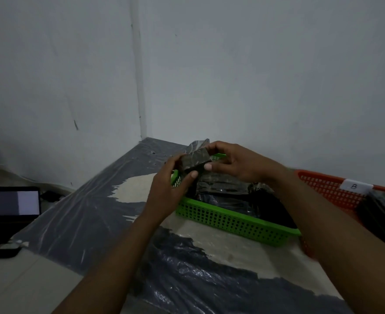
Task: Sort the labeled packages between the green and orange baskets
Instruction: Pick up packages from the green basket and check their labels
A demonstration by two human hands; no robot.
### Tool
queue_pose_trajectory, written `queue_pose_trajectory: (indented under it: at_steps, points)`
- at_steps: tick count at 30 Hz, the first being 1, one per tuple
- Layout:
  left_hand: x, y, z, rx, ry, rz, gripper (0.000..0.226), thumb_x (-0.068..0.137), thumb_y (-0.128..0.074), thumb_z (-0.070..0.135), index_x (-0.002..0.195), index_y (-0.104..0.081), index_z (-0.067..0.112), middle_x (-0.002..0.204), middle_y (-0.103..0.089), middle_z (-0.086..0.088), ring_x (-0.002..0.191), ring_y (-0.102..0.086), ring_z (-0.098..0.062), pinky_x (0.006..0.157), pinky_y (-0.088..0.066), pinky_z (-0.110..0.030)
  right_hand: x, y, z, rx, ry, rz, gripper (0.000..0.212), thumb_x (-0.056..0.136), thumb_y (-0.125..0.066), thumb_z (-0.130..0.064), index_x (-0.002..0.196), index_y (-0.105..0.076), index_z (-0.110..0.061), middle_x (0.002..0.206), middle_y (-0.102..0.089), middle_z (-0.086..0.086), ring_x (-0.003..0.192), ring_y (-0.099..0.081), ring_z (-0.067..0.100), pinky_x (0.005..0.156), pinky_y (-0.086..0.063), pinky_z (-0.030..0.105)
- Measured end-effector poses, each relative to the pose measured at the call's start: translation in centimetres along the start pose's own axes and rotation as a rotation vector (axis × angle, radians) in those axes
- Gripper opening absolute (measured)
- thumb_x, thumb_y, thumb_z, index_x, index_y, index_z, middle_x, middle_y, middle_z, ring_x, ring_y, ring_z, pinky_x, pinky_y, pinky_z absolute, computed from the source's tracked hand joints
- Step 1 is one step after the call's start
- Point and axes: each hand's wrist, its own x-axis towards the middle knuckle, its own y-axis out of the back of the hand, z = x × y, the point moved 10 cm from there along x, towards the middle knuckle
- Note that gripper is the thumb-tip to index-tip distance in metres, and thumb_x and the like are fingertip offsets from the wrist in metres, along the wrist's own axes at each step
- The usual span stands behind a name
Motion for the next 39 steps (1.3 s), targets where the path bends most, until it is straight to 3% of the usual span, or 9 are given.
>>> queue_pose_trajectory:
  at_steps: [6,9,12,18,22,27,31,34,39]
  points:
    - [0.6,-0.2,0.1,-0.203,0.194,0.006,0.036,0.094,-0.046,0.066,0.105,-0.066,0.039,0.09,-0.07,0.017,0.084,-0.065,0.005,0.066,-0.047,-0.007,-0.7,-0.5,0.4,0.239,-0.08,0.081,0.035,0.101,-0.054,-0.038,0.134,-0.05,-0.026,0.112,-0.071,0.003,0.088,-0.076,0.023,0.082,-0.061,0.03]
    - [0.8,-0.4,0.3,-0.221,0.223,-0.036,0.05,0.088,-0.034,0.079,0.114,-0.059,0.044,0.097,-0.067,0.013,0.089,-0.064,0.001,0.077,-0.053,-0.018,-0.9,-0.6,1.0,0.384,-0.129,0.13,0.031,0.101,-0.052,-0.043,0.123,-0.06,-0.023,0.109,-0.073,0.01,0.089,-0.076,0.027,0.085,-0.06,0.034]
    - [1.0,-0.4,1.5,-0.18,0.156,-0.078,0.045,0.095,-0.038,0.068,0.129,-0.05,0.041,0.112,-0.065,0.017,0.103,-0.064,0.001,0.082,-0.054,-0.02,-1.1,-0.7,2.1,0.467,-0.233,0.201,0.037,0.099,-0.053,-0.049,0.116,-0.068,-0.02,0.102,-0.075,0.01,0.079,-0.075,0.028,0.081,-0.062,0.037]
    - [1.4,-0.1,2.4,-0.146,0.16,-0.043,0.034,0.102,-0.038,0.055,0.103,-0.06,0.03,0.088,-0.066,0.019,0.08,-0.063,0.001,0.064,-0.047,-0.013,-1.5,-1.3,3.2,0.462,-0.272,0.25,0.061,0.089,-0.046,-0.075,0.109,-0.074,-0.025,0.091,-0.078,0.008,0.072,-0.075,0.024,0.075,-0.063,0.036]
    - [1.5,-0.2,2.2,-0.12,0.172,-0.076,0.058,0.101,-0.035,0.06,0.098,-0.062,0.01,0.089,-0.065,-0.015,0.084,-0.062,-0.03,0.072,-0.05,-0.045,-1.8,-0.3,2.3,0.295,-0.154,0.322,0.044,0.085,-0.056,-0.073,0.104,-0.072,-0.037,0.089,-0.075,-0.012,0.082,-0.074,0.012,0.086,-0.062,0.039]
    - [1.6,-0.3,1.8,-0.189,0.166,-0.216,0.049,0.092,-0.055,0.06,0.137,-0.046,0.043,0.125,-0.064,0.017,0.107,-0.064,0.0,0.082,-0.055,-0.018,-2.0,0.9,2.0,0.254,-0.14,0.462,0.038,0.092,-0.056,-0.062,0.104,-0.07,-0.029,0.084,-0.077,-0.004,0.075,-0.075,0.012,0.074,-0.062,0.033]
    - [2.2,1.5,1.9,-0.057,0.052,-0.23,0.056,0.081,-0.069,0.053,0.132,-0.054,0.039,0.115,-0.066,0.017,0.1,-0.065,-0.002,0.075,-0.058,-0.023,-1.6,-0.2,2.6,0.257,-0.212,0.404,0.04,0.095,-0.053,-0.058,0.111,-0.065,-0.024,0.098,-0.076,-0.001,0.086,-0.075,0.016,0.077,-0.062,0.033]
    - [2.7,3.0,1.8,0.081,-0.014,-0.234,0.055,0.073,-0.071,0.057,0.124,-0.058,0.043,0.104,-0.064,0.023,0.092,-0.063,0.0,0.071,-0.049,-0.012,-1.7,-0.7,2.6,-0.007,-0.188,0.335,0.034,0.099,-0.057,-0.043,0.123,-0.061,-0.019,0.112,-0.072,0.002,0.096,-0.072,0.016,0.087,-0.058,0.038]
    - [3.2,2.3,-0.5,0.391,-0.016,-0.46,0.063,0.074,-0.083,0.045,0.132,-0.063,0.031,0.099,-0.065,0.008,0.079,-0.058,-0.011,0.07,-0.05,-0.034,-2.1,-2.6,2.9,-0.545,-0.136,0.143,0.039,0.094,-0.068,-0.029,0.131,-0.063,-0.02,0.126,-0.066,0.004,0.115,-0.061,0.022,0.096,-0.051,0.039]
